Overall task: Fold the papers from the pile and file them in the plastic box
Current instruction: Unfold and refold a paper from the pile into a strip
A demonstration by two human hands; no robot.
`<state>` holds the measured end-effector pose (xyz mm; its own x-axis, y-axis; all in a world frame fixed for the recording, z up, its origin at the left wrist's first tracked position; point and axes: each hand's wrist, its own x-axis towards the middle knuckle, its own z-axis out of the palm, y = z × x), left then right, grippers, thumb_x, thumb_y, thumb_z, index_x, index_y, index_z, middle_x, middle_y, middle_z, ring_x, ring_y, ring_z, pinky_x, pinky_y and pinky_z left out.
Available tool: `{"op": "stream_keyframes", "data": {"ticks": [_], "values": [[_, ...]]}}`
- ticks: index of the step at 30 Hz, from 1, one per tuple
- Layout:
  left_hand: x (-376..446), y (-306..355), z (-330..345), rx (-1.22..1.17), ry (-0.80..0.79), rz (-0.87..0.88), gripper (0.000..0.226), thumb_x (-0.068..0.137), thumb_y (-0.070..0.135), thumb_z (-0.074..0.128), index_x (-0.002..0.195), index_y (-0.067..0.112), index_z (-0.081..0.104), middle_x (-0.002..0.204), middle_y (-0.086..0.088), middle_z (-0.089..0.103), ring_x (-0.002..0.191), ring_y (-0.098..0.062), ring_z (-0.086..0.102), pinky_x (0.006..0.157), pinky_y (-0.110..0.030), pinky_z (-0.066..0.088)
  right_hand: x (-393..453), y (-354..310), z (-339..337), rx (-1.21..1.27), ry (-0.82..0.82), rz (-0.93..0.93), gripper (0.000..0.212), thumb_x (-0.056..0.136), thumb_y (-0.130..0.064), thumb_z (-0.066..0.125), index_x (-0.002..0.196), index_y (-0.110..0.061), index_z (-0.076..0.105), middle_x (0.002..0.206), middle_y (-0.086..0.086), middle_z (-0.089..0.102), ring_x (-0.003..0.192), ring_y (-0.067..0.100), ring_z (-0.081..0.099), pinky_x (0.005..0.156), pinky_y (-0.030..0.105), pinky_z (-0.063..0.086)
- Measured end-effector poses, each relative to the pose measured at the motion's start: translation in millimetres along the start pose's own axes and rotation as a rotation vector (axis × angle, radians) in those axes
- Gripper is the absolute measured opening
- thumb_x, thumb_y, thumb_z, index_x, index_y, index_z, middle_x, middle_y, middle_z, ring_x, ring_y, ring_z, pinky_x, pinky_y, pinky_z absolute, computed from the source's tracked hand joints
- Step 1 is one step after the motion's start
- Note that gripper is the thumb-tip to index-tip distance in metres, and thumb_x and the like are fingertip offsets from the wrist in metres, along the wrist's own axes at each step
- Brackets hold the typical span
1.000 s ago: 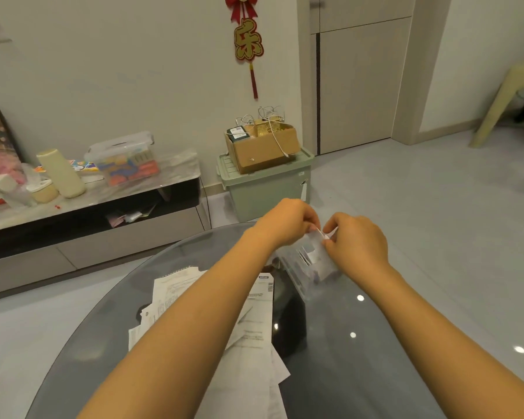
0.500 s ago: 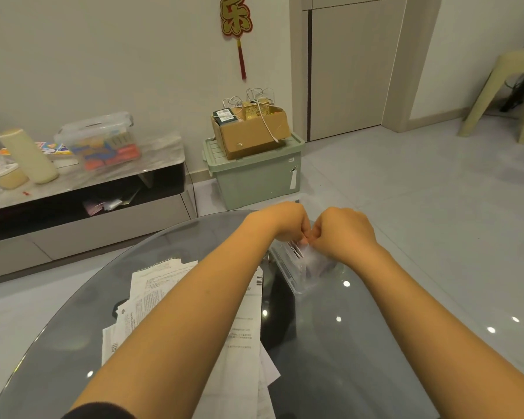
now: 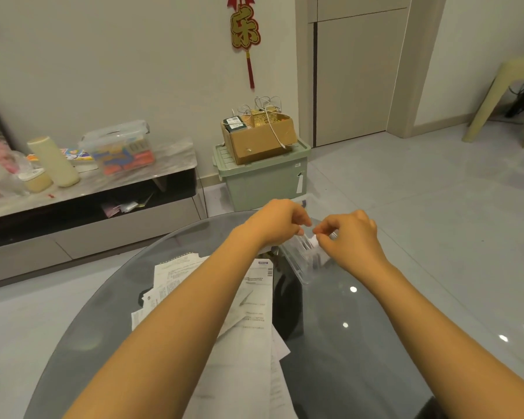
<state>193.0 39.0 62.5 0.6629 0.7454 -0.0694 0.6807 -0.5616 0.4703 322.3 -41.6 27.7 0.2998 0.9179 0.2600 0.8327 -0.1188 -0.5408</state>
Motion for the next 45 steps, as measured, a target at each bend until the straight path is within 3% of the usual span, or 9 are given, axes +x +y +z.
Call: {"op": "stream_keyframes", "data": {"ticks": [6,13,19,24,28,33,37,41,45], "values": [[-91.8,0.9,-11.0,-0.045,0.130,-0.054,0.021,0.092,0.017,0.059,0.109,0.022,0.069,0.110,0.003,0.066,0.099,-0.010,0.061,0.084,-0.019,0.043,-35.0,-19.8,3.5,0.157,0.134,-0.174,0.015,0.085,-0.021,0.061,0.094,-0.030,0.069,0.075,-0.016,0.061,0.093,0.012,0.041,0.078,0.024,0.019],[-179.1,-21.5,14.4,-0.079,0.208,-0.188,0.017,0.091,0.029,0.059,0.106,0.029,0.067,0.119,0.009,0.060,0.103,-0.006,0.058,0.098,-0.028,0.046,-78.9,-36.3,17.5,0.178,0.016,-0.359,0.021,0.083,-0.015,0.064,0.101,-0.026,0.069,0.073,-0.013,0.062,0.086,0.012,0.043,0.085,0.025,0.023],[-212.0,-57.1,50.5,-0.008,0.339,-0.226,0.026,0.093,0.030,0.054,0.119,0.029,0.062,0.129,0.011,0.049,0.122,-0.008,0.044,0.107,-0.028,0.032,-96.2,-33.9,41.7,0.137,-0.080,-0.393,0.022,0.084,-0.018,0.063,0.105,-0.025,0.068,0.072,-0.022,0.055,0.084,0.010,0.043,0.085,0.022,0.021],[-216.4,-83.8,72.4,0.094,0.336,-0.394,0.054,0.098,0.036,0.043,0.147,0.028,0.024,0.159,0.001,0.008,0.147,-0.016,-0.001,0.118,-0.034,-0.005,-102.6,-32.1,60.3,0.131,-0.155,-0.394,0.023,0.088,-0.022,0.059,0.110,-0.026,0.065,0.077,-0.021,0.055,0.086,0.007,0.040,0.085,0.022,0.021],[-208.0,-92.9,73.7,0.108,0.319,-0.429,0.063,0.098,0.043,0.037,0.151,0.026,0.007,0.159,0.000,-0.007,0.145,-0.012,-0.014,0.116,-0.036,-0.015,-104.0,-30.1,65.8,0.139,-0.178,-0.380,0.023,0.089,-0.024,0.057,0.111,-0.027,0.064,0.081,-0.019,0.056,0.089,0.007,0.040,0.089,0.024,0.027],[-202.0,-100.1,80.6,0.065,0.308,-0.483,0.065,0.098,0.043,0.039,0.151,0.022,0.008,0.156,0.003,0.019,0.145,-0.013,0.009,0.117,-0.038,-0.009,-102.9,-29.1,73.3,0.116,-0.221,-0.378,0.027,0.090,-0.030,0.057,0.116,-0.027,0.061,0.096,-0.013,0.059,0.096,0.008,0.042,0.089,0.021,0.033],[-200.2,-86.0,80.1,0.097,0.455,-0.387,0.044,0.097,0.033,0.045,0.139,0.024,0.040,0.125,0.007,0.056,0.118,-0.008,0.044,0.114,-0.029,0.006,-105.4,-30.0,76.1,0.130,-0.236,-0.407,0.032,0.086,-0.037,0.062,0.117,-0.029,0.061,0.106,-0.013,0.056,0.101,0.010,0.044,0.089,0.022,0.036],[-200.1,-70.8,80.4,0.077,0.470,-0.290,0.021,0.095,0.030,0.051,0.105,0.022,0.069,0.100,0.009,0.068,0.094,-0.002,0.048,0.106,-0.024,0.016,-106.5,-29.9,77.3,0.155,-0.258,-0.454,0.038,0.081,-0.042,0.067,0.118,-0.034,0.062,0.107,-0.014,0.052,0.101,0.006,0.041,0.085,0.020,0.037],[-202.2,-64.6,85.6,0.025,0.354,-0.252,0.022,0.091,0.039,0.056,0.107,0.030,0.069,0.108,0.017,0.066,0.089,0.007,0.039,0.101,-0.025,0.020,-106.0,-28.4,77.2,0.131,-0.306,-0.499,0.026,0.080,-0.047,0.062,0.099,-0.032,0.072,0.103,-0.014,0.062,0.099,0.007,0.046,0.085,0.026,0.039]]}}
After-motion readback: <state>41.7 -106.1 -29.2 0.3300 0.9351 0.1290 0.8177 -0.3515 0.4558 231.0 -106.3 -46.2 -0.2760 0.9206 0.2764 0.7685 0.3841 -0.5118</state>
